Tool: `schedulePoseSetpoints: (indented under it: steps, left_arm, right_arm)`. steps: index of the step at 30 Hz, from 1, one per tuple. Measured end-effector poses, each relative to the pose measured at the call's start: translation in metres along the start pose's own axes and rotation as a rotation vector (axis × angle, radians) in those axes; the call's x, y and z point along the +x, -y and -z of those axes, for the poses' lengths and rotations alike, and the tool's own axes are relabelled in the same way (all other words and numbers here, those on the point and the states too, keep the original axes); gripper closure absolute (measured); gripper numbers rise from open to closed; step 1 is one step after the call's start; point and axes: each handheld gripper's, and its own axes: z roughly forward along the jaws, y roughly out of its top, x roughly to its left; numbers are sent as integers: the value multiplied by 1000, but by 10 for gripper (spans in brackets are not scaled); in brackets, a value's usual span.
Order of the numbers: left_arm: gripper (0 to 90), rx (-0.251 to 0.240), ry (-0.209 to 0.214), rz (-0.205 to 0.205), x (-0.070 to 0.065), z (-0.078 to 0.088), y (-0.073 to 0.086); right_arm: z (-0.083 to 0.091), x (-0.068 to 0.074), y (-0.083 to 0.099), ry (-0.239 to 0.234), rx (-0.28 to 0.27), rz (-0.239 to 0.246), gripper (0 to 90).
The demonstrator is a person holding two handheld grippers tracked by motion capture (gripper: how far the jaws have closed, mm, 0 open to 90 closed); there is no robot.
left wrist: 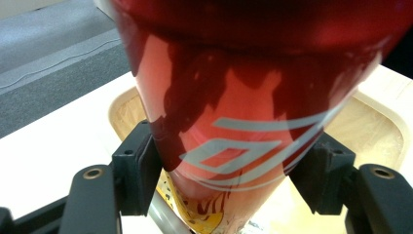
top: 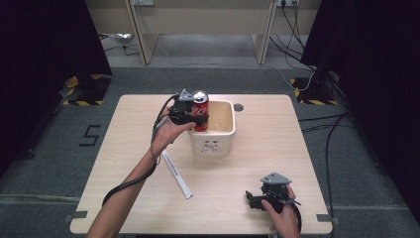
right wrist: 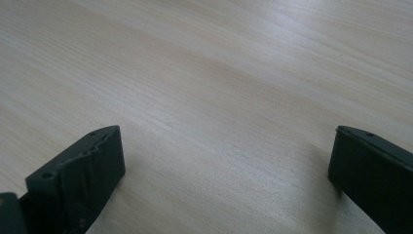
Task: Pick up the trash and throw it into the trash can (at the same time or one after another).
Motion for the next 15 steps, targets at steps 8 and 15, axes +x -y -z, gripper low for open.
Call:
schedulePoseSetpoints:
  steps: [8, 15]
  left_arm:
    - [330, 6, 3, -9, 0, -2, 1]
    - [293, -3, 26, 5, -1, -1, -1]
  right_arm:
    - [0, 0, 0, -2, 0, 3, 3]
    - [0, 0, 0, -3, 2, 1, 3]
